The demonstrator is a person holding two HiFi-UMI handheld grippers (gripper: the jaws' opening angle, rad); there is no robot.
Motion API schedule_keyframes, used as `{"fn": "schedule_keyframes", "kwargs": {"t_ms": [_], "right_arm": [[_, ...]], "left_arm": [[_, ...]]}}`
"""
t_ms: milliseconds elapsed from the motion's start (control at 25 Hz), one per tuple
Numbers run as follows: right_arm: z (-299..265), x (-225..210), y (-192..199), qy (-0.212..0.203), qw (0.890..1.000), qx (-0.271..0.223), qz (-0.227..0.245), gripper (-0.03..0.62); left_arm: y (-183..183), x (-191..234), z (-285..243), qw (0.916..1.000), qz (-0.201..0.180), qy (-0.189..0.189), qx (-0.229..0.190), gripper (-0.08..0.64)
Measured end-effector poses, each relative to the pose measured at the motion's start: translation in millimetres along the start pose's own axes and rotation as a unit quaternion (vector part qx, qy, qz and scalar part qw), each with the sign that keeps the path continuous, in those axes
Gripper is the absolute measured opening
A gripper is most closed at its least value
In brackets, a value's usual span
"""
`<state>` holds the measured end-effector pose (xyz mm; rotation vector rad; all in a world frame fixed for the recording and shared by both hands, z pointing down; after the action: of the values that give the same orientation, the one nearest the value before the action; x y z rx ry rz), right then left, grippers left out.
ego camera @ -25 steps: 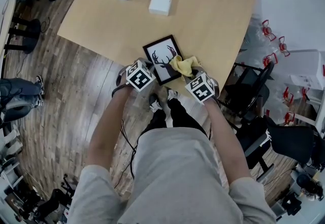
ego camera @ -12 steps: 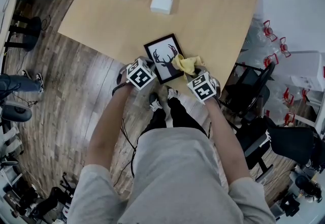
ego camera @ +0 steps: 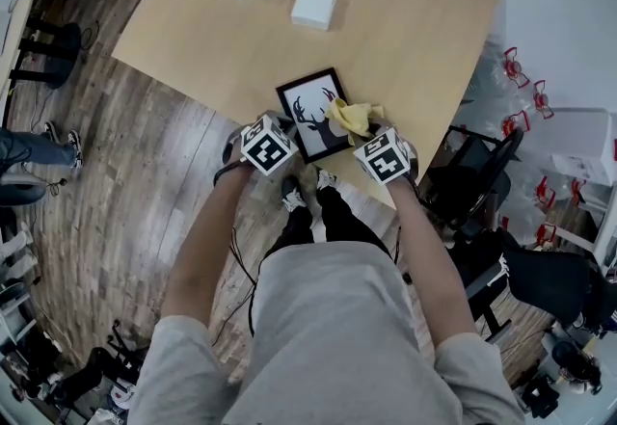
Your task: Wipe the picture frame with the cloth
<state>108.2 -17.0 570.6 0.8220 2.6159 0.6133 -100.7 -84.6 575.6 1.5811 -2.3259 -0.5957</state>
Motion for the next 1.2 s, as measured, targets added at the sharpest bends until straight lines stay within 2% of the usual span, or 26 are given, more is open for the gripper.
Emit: {"fn": "schedule_keyframes", "kwargs": {"t_ms": [1000,1200], "right_arm": [[-32.5,-46.0,-69.4,-0.038,0.998,0.000,0.050,0.054],[-43.3,-55.9,-76.2,-0.040,0.998,-0.013,0.056,0.054]], "left_arm": [[0.1,-1.3,-2.0,0.9997,0.024,-0.006,0.002,0.052],[0.9,-1.4,-2.6,0.9994,0.032,-0.008,0.001,0.054]]}}
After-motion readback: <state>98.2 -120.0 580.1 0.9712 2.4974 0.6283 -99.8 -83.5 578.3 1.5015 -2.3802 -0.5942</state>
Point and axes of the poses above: the fingertips, and each gripper's own axes: z backward along the fingers, x to its left, y out of its underside, the point moved 10 cm from there along z, backward along the fingers, and after that the axes turned 9 degrees about -y, right-handed, at the moved point
